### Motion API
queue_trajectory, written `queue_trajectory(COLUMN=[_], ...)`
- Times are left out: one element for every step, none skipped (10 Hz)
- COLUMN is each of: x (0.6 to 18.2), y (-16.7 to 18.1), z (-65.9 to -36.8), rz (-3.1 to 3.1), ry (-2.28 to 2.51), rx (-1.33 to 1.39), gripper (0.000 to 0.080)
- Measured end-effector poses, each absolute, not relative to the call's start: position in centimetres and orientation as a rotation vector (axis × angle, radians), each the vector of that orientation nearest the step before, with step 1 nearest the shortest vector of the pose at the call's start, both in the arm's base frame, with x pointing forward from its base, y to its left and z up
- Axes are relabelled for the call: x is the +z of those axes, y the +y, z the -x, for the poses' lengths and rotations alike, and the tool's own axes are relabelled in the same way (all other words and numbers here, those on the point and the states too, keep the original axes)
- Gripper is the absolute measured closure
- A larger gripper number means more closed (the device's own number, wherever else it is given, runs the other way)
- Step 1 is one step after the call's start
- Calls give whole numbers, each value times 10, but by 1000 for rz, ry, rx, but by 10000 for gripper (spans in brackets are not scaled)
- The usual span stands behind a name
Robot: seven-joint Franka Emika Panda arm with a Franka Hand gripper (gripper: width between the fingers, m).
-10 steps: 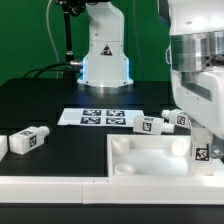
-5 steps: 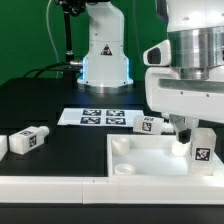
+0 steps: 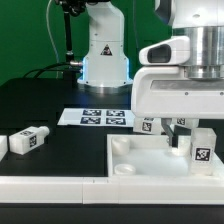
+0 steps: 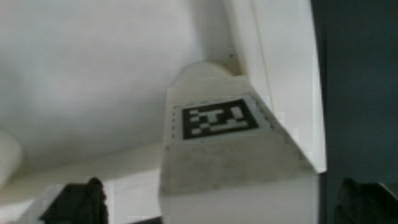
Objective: Assemble one leg
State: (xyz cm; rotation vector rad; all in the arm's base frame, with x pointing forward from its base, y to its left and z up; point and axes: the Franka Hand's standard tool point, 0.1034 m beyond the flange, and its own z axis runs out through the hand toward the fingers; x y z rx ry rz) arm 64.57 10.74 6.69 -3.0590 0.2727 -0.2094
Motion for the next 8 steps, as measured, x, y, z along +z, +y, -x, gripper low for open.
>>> queue_trajectory(x=[67, 67, 67, 67, 67, 67, 67, 67], y=[107, 107, 107, 108, 107, 106, 106, 103], z=[-646, -646, -646, -646, -646, -645, -645, -644], rz=[3049, 3048, 3035, 3012, 2999, 2982, 2958, 2940], ry=[347, 356, 429, 541, 603, 675, 774, 916], rx=[-204, -204, -201, -196, -193, -189, -182, -182], gripper=[151, 245, 245, 426, 511, 511, 511, 511])
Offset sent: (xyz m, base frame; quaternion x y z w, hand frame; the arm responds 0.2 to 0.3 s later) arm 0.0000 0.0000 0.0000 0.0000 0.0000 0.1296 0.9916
